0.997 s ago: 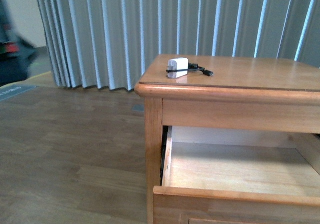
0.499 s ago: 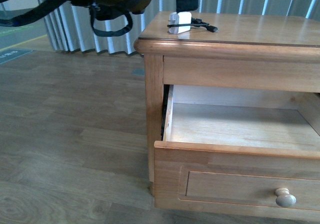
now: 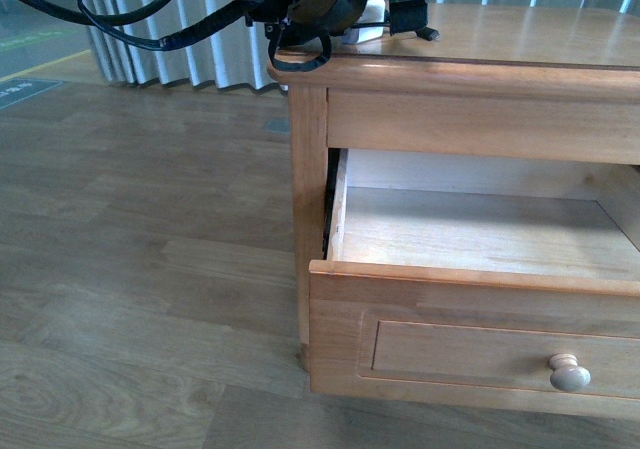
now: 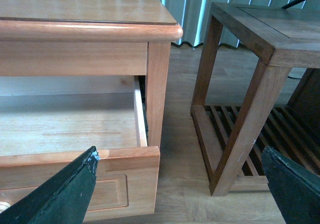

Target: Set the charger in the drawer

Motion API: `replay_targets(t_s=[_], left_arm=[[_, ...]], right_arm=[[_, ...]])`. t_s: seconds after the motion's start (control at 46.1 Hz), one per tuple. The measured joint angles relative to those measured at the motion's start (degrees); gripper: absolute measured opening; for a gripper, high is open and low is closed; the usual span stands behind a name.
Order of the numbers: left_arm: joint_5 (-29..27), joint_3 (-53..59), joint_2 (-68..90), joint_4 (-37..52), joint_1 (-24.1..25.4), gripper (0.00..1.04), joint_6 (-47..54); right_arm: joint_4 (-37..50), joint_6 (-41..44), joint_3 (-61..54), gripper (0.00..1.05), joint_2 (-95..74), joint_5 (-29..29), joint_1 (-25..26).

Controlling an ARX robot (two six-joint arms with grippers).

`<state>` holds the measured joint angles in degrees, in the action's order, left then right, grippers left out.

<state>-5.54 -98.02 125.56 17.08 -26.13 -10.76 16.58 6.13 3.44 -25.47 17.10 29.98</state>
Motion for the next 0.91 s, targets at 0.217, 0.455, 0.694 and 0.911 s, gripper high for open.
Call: replay_targets(t_s=[0.217, 0.455, 0.694, 0.911], left_arm=[[0.68, -0.74, 0.44, -0.98, -0.46, 0.44, -0.31], [1.01, 0.81, -0.37, 0.72, -0.55, 0.27, -2.32], [1.05, 10.32, -6.64, 5.77, -2.14, 0.26, -3.10], [3.78, 25.11, -19.30, 10.64, -7.87, 0.26, -2.89]], right_arm=[[0.00, 0.00, 0.00, 0.96, 0.00, 0.00, 0.00], [0.00, 0.00, 0.00, 0.96, 0.00, 0.00, 0.00], [0.00, 0.02, 0.00, 0.96, 0.00, 0.02, 0.00], [0.00, 0.00, 0.00, 0.96, 0.00, 0.00, 0.00]])
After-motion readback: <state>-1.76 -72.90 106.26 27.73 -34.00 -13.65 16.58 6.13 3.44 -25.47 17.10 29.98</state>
